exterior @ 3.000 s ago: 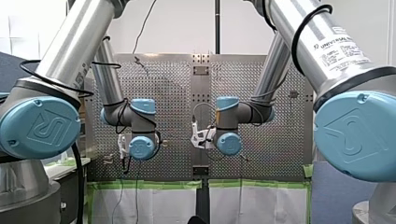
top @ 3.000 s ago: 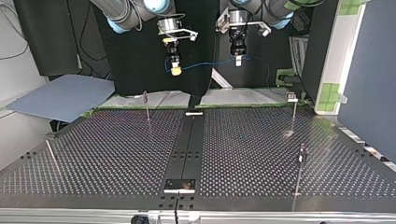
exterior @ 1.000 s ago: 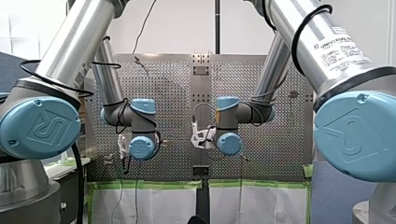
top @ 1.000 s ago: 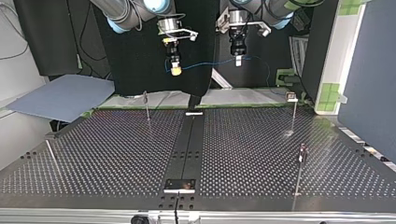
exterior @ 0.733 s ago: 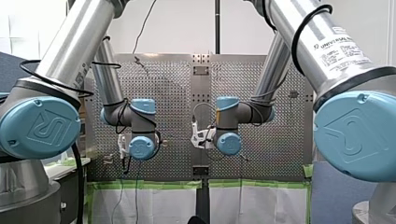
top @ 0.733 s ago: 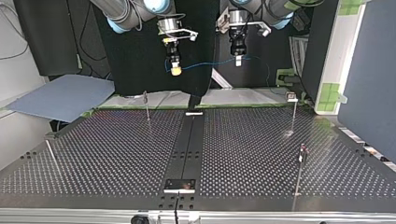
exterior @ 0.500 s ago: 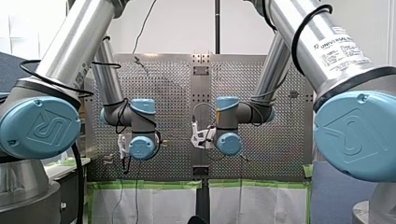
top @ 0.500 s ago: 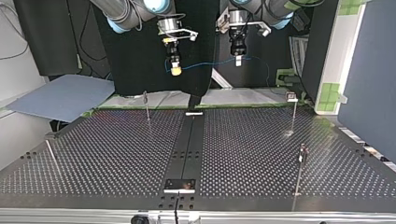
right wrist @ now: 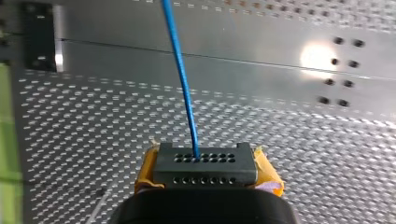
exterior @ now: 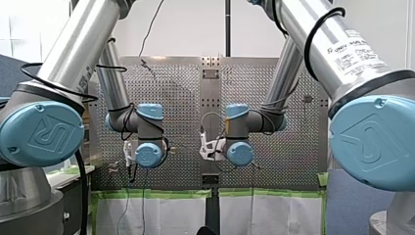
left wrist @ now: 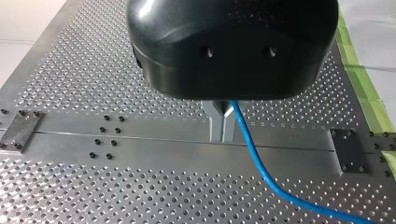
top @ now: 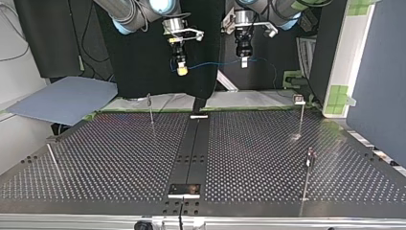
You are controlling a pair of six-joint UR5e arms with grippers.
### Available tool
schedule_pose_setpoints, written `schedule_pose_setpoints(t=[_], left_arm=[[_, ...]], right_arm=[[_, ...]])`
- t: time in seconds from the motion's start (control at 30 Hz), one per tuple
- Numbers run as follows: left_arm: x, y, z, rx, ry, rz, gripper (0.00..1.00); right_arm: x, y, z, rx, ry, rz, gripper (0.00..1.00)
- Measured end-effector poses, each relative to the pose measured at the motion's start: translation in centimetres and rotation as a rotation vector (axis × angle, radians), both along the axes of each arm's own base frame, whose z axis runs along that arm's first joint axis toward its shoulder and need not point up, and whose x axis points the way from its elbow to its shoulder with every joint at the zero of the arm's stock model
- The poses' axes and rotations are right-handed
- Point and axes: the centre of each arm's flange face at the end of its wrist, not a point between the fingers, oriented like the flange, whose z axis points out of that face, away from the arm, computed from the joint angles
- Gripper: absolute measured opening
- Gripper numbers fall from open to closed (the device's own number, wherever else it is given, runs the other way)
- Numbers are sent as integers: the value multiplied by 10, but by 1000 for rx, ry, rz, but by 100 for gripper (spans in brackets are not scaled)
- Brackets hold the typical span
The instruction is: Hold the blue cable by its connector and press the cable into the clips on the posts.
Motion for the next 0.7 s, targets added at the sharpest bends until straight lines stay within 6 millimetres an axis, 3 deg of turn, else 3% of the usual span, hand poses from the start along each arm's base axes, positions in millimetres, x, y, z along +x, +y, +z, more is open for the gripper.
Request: schedule_pose_setpoints(t=[0.3,0.57,0.7], left_arm=[[0,0,0,0,0,0,0],[-1,0,0,1,2,0,0],[-11,4,-8,40,39,10,0]], right_arm=[[-6,7,-40,56,61,1,0],[-7,7,-44,62,67,1,0],[-7,3,-50,80,66,-16,0]])
